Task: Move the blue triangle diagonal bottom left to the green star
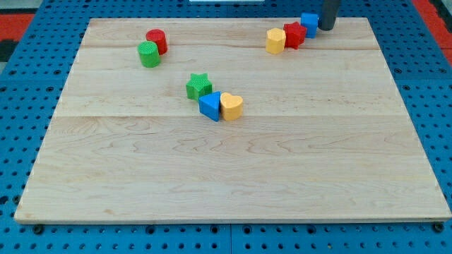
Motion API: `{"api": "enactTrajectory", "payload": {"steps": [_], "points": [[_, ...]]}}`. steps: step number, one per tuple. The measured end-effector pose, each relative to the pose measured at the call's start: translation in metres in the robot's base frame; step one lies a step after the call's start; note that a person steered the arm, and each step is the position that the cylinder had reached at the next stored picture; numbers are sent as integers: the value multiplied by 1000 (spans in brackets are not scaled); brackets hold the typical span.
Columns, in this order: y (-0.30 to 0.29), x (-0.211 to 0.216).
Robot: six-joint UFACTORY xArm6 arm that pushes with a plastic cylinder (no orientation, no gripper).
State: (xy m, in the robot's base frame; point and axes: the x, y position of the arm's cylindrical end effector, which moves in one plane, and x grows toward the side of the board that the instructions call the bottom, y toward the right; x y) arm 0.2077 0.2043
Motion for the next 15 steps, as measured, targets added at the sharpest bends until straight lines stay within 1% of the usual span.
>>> {"api": "enactTrajectory", "payload": {"steps": [1, 3, 4, 5, 6, 7, 8, 9, 10, 11, 12, 13, 14, 15], "points": [[10, -15], [-103, 81], [-84, 87], [-49, 55], [-33, 9], [-96, 13], [-131, 16], [-117, -9], [-159, -16], [-202, 30], [-212, 70], [-186, 85], [-155, 119], [-158, 168]]}}
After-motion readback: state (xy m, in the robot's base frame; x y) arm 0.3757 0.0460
